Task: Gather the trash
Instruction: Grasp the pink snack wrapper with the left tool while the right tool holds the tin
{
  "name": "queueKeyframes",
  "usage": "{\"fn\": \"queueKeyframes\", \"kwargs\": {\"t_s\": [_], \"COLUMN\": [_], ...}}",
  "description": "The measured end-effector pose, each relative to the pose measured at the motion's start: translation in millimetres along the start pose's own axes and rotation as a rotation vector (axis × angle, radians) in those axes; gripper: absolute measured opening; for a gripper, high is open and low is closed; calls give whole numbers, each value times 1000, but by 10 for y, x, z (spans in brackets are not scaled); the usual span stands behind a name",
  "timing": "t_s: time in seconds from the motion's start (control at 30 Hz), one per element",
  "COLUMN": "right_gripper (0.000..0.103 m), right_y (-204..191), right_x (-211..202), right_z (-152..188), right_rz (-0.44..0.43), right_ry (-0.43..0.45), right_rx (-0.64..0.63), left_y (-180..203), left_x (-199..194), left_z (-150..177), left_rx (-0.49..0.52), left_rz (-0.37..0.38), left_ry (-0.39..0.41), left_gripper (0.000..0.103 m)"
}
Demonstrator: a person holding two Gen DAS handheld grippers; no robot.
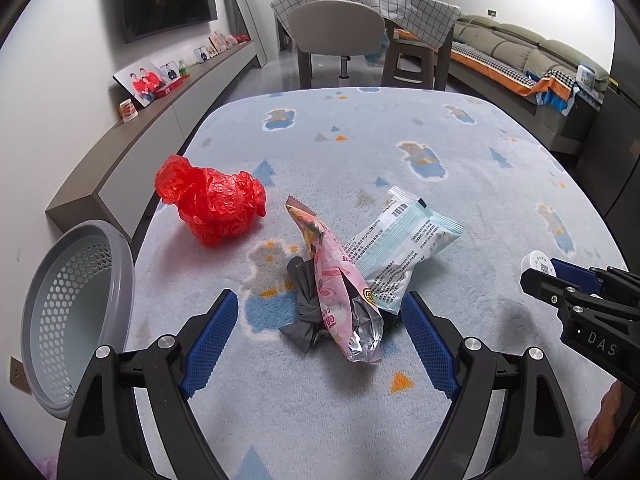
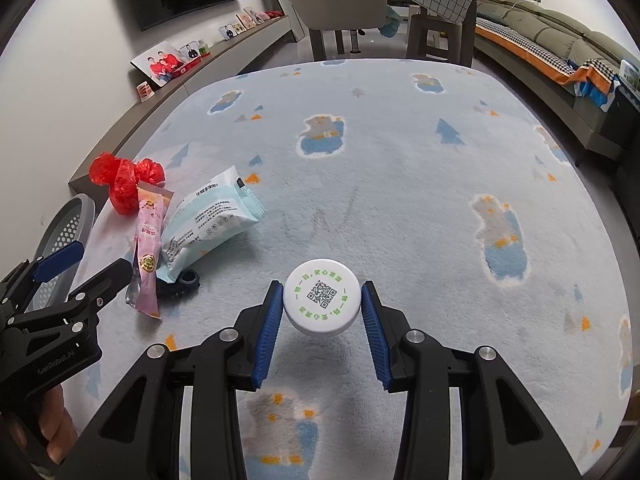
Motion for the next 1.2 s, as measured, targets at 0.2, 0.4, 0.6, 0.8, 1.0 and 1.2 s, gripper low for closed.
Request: {"fn": "queueKeyframes", "kwargs": {"t_s": [0.2,0.4,0.6,0.8,1.0,1.2], "right_gripper": [39,39,39,39,39,39], "right_y": [-18,-31,-36,-59,-74,-79], "right_x": [28,11,11,19,14,15], "right_z": [-11,-20,-32,-32,-35,-31], "right_rz": [3,-2,-4,-12,-15,-18], "right_ry": [-10,-5,-7,-13,-11,-13], "right_rx": [2,-1,-3,-9,-13,-16], "left_y": [-3,-26,-50,-106,-70,-8], "left_x": [6,44,107,191,275,369], "left_z": [-6,-53,-119,-211,-259,-234], "left_rx": [-1,-3,-12,-44,-42,-24], "left_rz": [2,-1,4,3,-11,-15], "left_ry": [-2,-3,-8,-23,-31,-65], "left_gripper": [82,82,82,82,80,63]}}
Point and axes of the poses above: each gripper's, at about its wrist camera, not at the fingertips, and x roughly the way its jaws point, y to its right, z to its underside, the point moved 1 cm from there along x, roughly the way its jaws point, and after that the axes turned 11 degrees about -y, right-handed, at the moved point
